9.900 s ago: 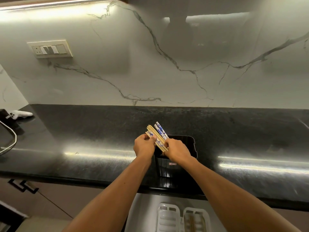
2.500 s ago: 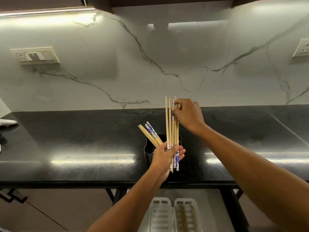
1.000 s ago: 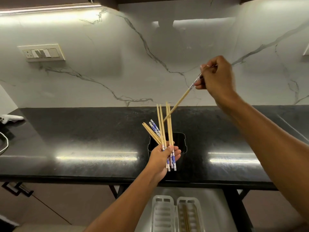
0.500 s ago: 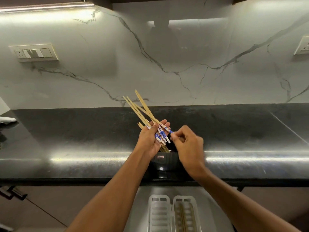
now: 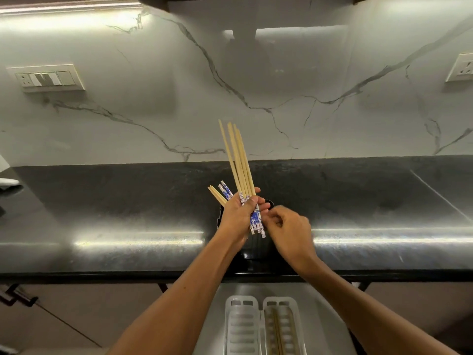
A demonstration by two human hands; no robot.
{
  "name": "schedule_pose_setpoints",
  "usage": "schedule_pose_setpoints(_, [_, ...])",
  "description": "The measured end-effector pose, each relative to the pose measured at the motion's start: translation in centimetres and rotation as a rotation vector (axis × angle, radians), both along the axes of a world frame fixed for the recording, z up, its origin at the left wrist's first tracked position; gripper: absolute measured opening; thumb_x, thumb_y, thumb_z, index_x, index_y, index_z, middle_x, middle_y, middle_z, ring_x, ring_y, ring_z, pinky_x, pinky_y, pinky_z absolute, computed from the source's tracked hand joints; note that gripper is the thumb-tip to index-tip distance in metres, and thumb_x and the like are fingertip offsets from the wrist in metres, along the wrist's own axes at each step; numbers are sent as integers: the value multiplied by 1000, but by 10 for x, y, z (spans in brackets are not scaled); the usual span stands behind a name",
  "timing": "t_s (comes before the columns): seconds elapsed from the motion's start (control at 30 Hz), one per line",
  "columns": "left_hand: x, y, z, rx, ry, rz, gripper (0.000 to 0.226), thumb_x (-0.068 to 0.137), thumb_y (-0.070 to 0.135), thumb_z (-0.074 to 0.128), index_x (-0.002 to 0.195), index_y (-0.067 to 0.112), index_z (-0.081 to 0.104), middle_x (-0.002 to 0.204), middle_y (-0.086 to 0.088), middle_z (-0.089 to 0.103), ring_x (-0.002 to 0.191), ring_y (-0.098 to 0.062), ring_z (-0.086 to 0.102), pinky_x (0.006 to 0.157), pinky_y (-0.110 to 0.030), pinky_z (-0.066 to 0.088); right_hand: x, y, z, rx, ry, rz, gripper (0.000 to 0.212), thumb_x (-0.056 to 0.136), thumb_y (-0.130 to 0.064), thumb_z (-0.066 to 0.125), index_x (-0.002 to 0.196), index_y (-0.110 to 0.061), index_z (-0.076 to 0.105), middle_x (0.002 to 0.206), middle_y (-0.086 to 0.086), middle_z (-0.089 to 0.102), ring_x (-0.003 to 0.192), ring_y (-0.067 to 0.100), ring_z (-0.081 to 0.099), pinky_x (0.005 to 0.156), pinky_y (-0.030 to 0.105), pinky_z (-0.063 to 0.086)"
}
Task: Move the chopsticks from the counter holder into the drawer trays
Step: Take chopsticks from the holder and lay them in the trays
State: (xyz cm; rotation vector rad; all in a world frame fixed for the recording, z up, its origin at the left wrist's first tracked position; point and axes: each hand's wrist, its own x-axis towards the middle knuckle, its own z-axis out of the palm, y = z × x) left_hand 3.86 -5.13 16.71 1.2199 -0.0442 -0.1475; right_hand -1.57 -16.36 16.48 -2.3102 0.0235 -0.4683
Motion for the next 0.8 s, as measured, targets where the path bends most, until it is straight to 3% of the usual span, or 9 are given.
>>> schedule_pose_setpoints(0.07, [-2, -8, -6, 96, -56, -18, 17, 99, 7, 46, 109, 9, 60, 83, -9, 68, 84, -20, 69, 76, -27, 58, 8, -11, 12, 125, -31, -66, 16, 89, -26, 64, 101, -16, 66, 85, -11, 63, 75, -2, 59, 69, 13, 49])
schedule_pose_setpoints(0.13, [-5, -18, -10, 203, -101, -51, 19, 99, 9, 46, 113, 5, 58, 92, -14, 68, 83, -19, 69, 78, -29, 58, 19, -20, 29, 282, -2, -33, 36, 87, -29, 66, 119, -14, 59, 105, -6, 65, 92, 3, 62, 81, 14, 49])
schedule_pose_setpoints(0.23, [-16, -36, -15, 326, -152, -99, 15, 100, 9, 44, 106, 9, 58, 90, -10, 67, 78, -12, 69, 75, -23, 58, 30, -28, 54, 440, 103, 111, 57, 85, -36, 67, 134, -15, 46, 119, -2, 61, 105, 10, 61, 93, 28, 52])
schedule_pose_setpoints(0.37, [-16, -58, -24, 479, -192, -111, 20, 101, 16, 42, 92, 28, 54, 89, -4, 65, 82, -11, 66, 78, -24, 55, 39, -32, 62, 522, 95, 66, 42, 91, -31, 60, 128, -15, 47, 111, 3, 63, 98, 16, 64, 91, 37, 54])
schedule_pose_setpoints(0.53, [-13, -84, -40, 620, -213, -152, 12, 101, 19, 42, 103, 27, 50, 92, -1, 63, 85, -12, 63, 76, -24, 53, 46, -43, 41, 540, 67, 5, 16, 99, -22, 47, 110, -15, 55, 92, 2, 66, 87, 14, 68, 88, 37, 56])
schedule_pose_setpoints(0.7, [-9, -99, -52, 591, -247, -209, 10, 100, 22, 44, 96, 31, 48, 89, 3, 58, 81, -9, 57, 72, -23, 47, 51, -62, 25, 582, 48, 14, 15, 100, -22, 45, 104, -12, 56, 87, 5, 67, 86, 15, 69, 82, 30, 58])
schedule_pose_setpoints(0.8, [-5, -100, -55, 529, -246, -266, 10, 101, 21, 42, 100, 26, 50, 95, 2, 59, 90, -14, 59, 81, -27, 50, 53, -76, 12, 601, 78, 57, 14, 100, -19, 45, 100, -12, 57, 87, 7, 67, 88, 19, 69, 81, 29, 58])
